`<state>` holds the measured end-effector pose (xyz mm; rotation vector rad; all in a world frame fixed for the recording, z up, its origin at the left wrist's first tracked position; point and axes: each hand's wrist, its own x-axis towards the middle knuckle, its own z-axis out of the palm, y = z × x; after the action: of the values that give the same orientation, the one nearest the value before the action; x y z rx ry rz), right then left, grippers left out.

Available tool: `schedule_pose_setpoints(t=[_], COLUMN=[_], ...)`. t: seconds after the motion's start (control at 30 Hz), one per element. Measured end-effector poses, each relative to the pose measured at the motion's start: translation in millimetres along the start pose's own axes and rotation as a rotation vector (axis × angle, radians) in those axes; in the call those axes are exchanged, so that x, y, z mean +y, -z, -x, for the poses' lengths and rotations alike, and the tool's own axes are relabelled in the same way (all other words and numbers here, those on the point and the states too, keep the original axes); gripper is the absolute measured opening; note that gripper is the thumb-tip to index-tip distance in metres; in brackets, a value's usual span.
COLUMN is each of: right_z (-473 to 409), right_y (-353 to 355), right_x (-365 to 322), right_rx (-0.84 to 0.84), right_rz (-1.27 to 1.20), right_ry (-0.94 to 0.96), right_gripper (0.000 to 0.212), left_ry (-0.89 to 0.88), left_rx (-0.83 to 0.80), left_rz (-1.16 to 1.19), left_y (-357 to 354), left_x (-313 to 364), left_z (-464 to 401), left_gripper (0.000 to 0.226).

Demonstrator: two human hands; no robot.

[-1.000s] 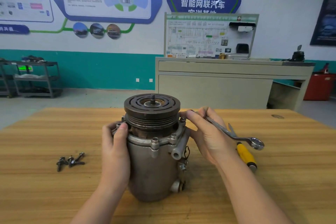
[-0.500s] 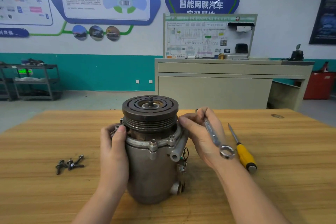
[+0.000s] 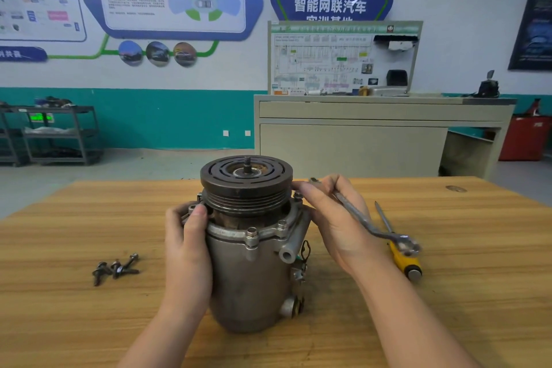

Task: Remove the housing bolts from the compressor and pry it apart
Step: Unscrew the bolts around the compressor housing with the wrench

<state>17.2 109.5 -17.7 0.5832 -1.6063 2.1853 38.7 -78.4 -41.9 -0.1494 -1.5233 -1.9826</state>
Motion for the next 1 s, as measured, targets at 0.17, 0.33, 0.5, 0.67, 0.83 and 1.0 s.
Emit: schedule_pose_setpoints(t=[0.17, 0.33, 0.5, 0.67, 0.83, 1.0], right_z=[0, 1, 0, 0, 2, 2], right_y=[2, 1, 3, 2, 1, -1], right_x=[-1, -2, -2, -1, -2, -2], right_rx=[0.034, 0.012, 0.045, -0.029, 0.0, 0.006], right_rz=[0.158, 0.101, 0.186, 0.172, 0.201, 0.227], right_ry=[0.048, 0.036, 0.076, 0.046, 0.055, 0.052], right_gripper=[0.031, 0.032, 0.033, 0.031, 0.024, 0.031], left_ry=[0.009, -0.002, 0.0, -0.006, 0.128, 0.097], left_rx=[0.001, 0.01, 0.016, 0.051, 0.164, 0.162], left_rz=[0.004, -0.002, -0.022, -0.071, -0.022, -0.04], left_y=[0, 0, 0, 4, 5, 3], left_x=[-1, -3, -4, -10, -8, -6], left_z=[-1, -2, -2, -3, -6, -5], left_gripper=[0.025, 0.024, 0.026, 0.058, 0.051, 0.047])
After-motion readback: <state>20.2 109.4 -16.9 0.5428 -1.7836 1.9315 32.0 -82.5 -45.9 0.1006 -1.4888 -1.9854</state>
